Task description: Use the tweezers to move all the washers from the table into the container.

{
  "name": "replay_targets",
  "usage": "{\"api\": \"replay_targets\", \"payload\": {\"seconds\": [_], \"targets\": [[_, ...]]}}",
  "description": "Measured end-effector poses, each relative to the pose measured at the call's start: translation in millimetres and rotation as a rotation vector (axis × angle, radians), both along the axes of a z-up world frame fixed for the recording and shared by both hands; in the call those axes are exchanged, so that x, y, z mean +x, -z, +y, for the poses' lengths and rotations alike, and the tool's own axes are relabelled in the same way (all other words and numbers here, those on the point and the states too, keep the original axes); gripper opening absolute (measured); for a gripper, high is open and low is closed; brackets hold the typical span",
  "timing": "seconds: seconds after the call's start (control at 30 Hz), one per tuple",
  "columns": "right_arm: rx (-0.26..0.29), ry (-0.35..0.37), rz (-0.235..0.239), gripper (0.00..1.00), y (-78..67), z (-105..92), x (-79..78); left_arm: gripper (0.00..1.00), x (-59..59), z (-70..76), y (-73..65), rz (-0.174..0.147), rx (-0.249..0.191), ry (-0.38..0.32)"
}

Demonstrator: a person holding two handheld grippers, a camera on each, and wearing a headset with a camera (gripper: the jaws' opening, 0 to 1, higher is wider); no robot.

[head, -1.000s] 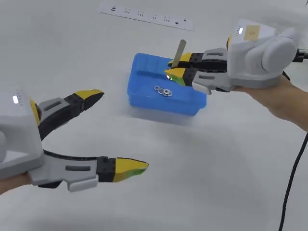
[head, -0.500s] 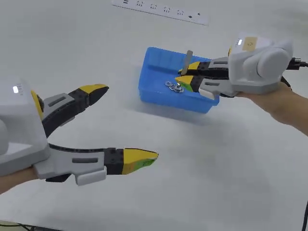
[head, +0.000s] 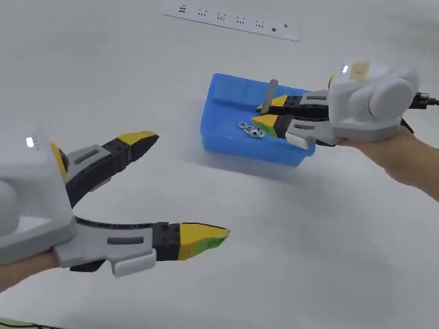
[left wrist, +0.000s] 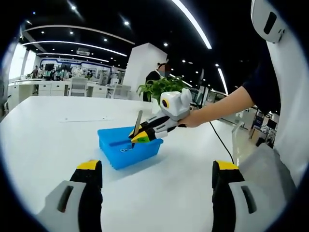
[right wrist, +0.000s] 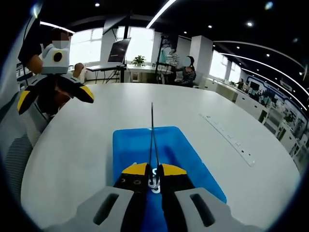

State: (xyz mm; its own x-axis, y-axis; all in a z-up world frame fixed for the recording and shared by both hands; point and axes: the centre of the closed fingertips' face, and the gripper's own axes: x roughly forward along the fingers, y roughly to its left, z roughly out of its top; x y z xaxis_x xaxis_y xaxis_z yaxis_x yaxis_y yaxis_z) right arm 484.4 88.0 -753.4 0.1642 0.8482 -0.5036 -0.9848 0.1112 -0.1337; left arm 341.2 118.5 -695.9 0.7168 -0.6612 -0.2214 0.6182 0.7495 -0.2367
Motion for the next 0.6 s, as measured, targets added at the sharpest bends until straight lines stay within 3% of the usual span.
{"api": "replay_targets", "payload": {"seconds": [0.23,0.3,0.37,0.47,0.53,0.6], "targets": [[0.004,-0.01,-0.003,0.09,-4.5,-0.2,-2.5,1.0,5.4,-4.2,-3.1,-0.008,0.0,0.01],[0.004,-0.011,-0.013,0.08,-6.6,-0.6,-2.9,0.99,8.8,-4.9,-8.1,-0.048,0.02,0.013],[0.01,-0.008,-0.013,0.08,-8.4,-0.5,-3.1,0.99,12.3,-5.7,-9.3,-0.04,0.01,0.017],[0.006,-0.003,-0.019,0.07,-9.4,-0.5,-2.2,0.99,20.5,-5.7,-10.6,-0.052,0.017,0.02],[0.004,-0.003,-0.027,0.07,-11.0,-0.4,-2.1,0.96,29.5,-4.3,-18.5,-0.119,0.053,0.031],[0.0,-0.006,-0.033,0.07,-12.6,-0.4,-2.7,0.95,34.8,-4.5,-20.7,-0.105,0.036,0.031]]}}
